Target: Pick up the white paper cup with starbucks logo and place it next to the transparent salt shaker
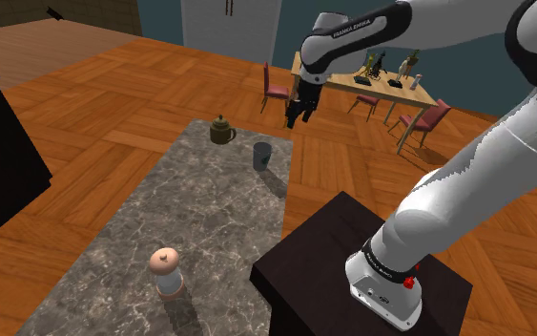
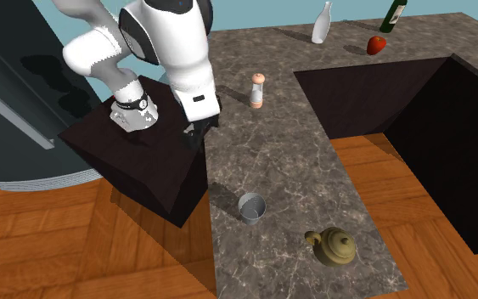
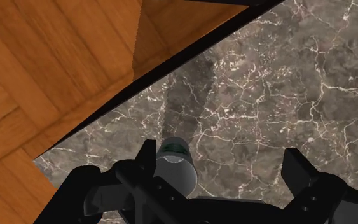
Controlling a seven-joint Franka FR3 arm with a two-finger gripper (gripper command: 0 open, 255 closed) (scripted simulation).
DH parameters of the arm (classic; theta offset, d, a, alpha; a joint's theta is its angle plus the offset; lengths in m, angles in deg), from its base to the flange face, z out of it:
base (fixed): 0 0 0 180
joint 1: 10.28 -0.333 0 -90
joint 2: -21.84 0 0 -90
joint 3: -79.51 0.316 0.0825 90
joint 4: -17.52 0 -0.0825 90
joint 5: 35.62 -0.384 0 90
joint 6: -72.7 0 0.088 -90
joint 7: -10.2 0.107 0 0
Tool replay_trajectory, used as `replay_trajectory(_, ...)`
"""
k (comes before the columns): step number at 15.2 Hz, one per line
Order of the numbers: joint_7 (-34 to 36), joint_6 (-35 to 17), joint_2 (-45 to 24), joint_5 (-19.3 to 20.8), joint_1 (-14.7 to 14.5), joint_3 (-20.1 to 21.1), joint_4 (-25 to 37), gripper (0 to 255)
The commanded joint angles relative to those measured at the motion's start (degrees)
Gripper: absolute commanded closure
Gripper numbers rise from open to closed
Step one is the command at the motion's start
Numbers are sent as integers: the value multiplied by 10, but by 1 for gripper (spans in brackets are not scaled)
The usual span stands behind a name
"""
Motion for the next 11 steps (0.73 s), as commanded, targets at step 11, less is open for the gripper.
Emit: replay_trajectory(11,-120,-99,-275,-124,25,-7,150,0)
